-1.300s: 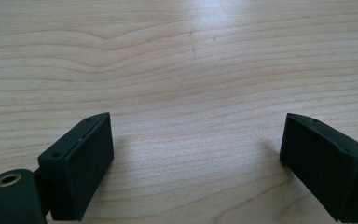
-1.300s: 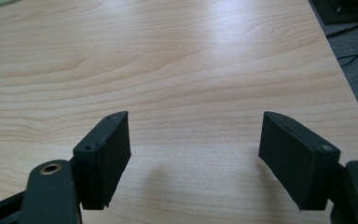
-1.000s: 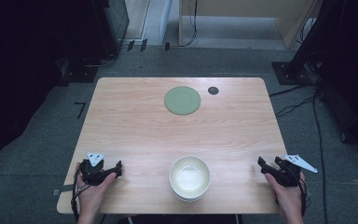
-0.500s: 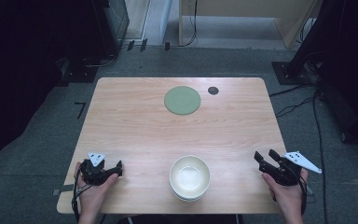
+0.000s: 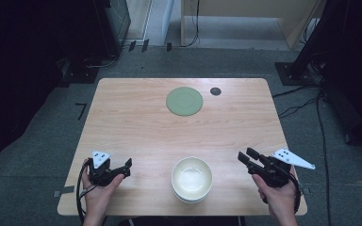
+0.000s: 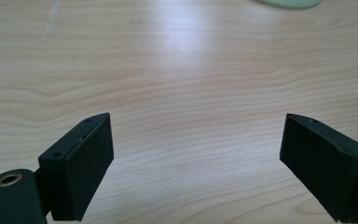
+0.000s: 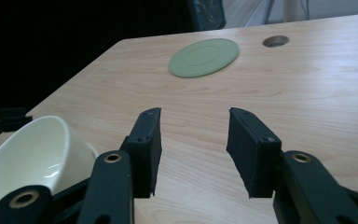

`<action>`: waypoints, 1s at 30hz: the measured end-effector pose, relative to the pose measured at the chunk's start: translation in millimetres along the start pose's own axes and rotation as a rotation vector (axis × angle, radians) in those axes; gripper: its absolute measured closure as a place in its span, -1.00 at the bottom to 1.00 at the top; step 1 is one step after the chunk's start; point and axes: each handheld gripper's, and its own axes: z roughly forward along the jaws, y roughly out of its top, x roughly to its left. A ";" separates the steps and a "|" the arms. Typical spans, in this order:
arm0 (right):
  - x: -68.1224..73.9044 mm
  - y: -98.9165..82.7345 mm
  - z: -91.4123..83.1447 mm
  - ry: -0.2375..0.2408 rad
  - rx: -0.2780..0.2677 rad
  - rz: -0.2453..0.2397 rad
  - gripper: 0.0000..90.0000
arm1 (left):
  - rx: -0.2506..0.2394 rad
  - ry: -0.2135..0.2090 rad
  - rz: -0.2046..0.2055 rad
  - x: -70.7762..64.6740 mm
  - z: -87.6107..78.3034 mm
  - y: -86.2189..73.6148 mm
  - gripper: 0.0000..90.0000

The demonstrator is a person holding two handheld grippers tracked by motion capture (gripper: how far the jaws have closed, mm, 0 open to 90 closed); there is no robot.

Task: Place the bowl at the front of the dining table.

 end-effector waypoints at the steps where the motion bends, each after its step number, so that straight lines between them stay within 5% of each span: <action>1: 4.9 0.7 1.7 0.005 0.005 -0.012 0.21 | 0.000 0.000 0.000 0.0 0.0 0.0 -0.79; 8: 29.4 0.9 15.9 0.092 0.043 -0.040 0.27 | -0.049 -0.095 -0.029 -19.8 -15.0 13.3 -0.79; 9: 37.5 0.6 21.6 0.124 0.056 -0.042 0.31 | -0.056 -0.140 -0.035 -27.3 -18.9 16.4 -0.79; 17: 65.2 -4.4 43.2 0.208 0.133 -0.070 0.47 | -0.090 -0.284 0.014 -66.5 -32.8 25.4 -0.72; 20: 68.2 -5.6 46.0 0.208 0.137 -0.076 0.50 | -0.070 -0.332 0.023 -74.7 -33.8 26.1 -0.70; 26: 75.3 -12.0 54.7 0.187 0.187 -0.080 0.57 | -0.070 -0.351 0.060 -96.4 -34.9 23.5 -0.45; 30: 81.6 -18.2 61.9 0.123 0.223 -0.120 0.66 | -0.079 -0.358 0.102 -109.4 -36.9 22.4 -0.30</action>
